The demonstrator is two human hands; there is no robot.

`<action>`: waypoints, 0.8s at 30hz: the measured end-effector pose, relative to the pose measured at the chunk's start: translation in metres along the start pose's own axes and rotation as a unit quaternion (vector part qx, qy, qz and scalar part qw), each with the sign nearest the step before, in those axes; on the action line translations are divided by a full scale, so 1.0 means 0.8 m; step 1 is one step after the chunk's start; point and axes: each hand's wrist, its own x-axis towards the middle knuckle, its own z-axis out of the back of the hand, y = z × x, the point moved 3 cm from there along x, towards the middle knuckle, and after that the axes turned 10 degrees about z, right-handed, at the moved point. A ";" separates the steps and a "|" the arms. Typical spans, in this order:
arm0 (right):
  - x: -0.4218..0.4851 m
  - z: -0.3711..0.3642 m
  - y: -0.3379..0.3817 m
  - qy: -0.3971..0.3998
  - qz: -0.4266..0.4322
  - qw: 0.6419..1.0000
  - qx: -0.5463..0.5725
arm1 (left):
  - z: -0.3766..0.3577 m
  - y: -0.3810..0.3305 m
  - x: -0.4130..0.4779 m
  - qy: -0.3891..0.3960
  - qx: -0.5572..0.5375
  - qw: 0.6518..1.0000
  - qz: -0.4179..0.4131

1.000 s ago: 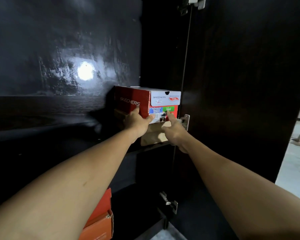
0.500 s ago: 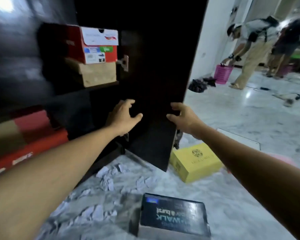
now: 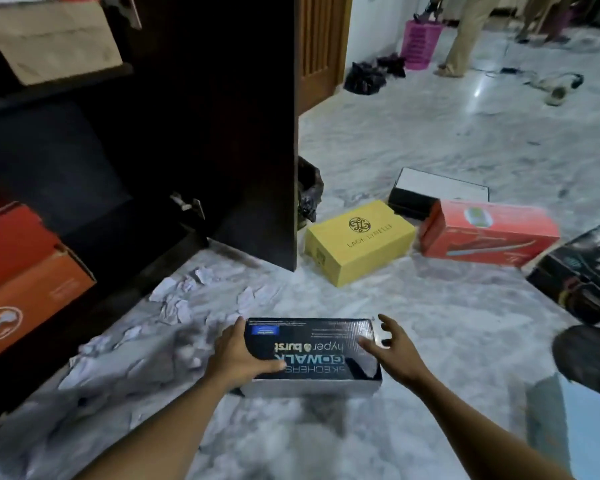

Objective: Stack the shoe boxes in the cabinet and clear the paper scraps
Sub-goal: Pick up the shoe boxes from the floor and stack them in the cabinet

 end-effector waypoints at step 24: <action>-0.014 -0.020 0.252 0.045 0.293 0.952 0.081 | 0.239 -0.020 -0.078 -0.112 -0.285 0.947 -0.096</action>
